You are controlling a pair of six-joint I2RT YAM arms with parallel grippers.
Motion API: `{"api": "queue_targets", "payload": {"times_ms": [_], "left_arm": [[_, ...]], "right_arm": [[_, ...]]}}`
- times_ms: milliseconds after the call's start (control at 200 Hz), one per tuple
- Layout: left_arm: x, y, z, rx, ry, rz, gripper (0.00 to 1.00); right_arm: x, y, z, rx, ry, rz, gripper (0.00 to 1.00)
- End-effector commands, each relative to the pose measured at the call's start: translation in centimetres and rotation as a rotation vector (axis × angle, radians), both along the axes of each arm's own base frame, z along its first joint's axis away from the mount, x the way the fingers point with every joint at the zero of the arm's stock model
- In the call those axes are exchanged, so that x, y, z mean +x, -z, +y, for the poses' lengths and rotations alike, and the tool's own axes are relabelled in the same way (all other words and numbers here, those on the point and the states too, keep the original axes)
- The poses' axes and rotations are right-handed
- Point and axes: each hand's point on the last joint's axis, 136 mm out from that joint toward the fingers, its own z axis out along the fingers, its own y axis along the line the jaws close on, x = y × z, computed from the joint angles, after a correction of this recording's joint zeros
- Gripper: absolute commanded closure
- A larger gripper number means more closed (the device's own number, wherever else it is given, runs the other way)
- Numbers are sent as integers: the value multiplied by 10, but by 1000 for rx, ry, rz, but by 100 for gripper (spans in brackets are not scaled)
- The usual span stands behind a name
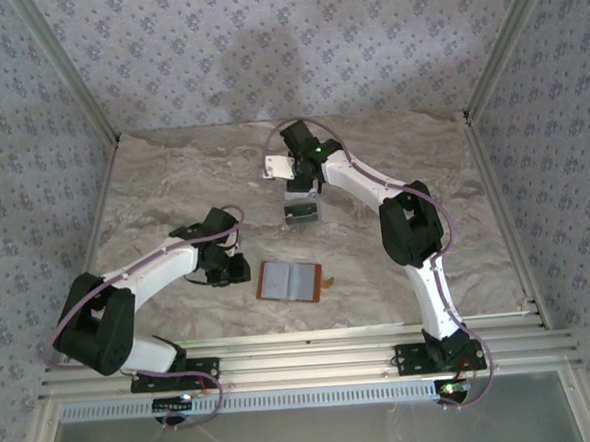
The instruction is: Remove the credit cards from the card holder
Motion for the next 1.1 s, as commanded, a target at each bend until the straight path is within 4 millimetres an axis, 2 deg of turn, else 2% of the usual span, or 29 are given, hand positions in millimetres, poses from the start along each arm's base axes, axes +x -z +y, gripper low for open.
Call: {"api": "queue_targets", "payload": {"times_ms": [0,185,355,520,600,685,834,984,1094], "left_arm": [[3,-10,0,-10,-11,-8,77],[-1,-3,-3,-21,1,20,77],[-5,6,-7,-23,15,56,77],[-8,13,-11,-17,27,78,77],[-9,15,-12,-16,32,84,77],[-9,16,-14,-16,41,86,77],[-13,19,-21,-17,60,100,77],[-17,23,-28,-15,74,104,77],[-21,27,-33,-9,87,122,77]], "right_arm": [[7,0,1,9,21,-24,43],[-13,22,9,-10,-27,53,44],[-24,34,13,-17,-52,103,44],[-24,30,15,-9,-59,97,44],[-32,29,14,-15,-69,129,44],[-30,18,14,1,-54,108,44],[-30,-22,15,95,0,46,44],[-46,-57,15,224,85,42,45],[-66,-76,17,333,133,54,46]]}}
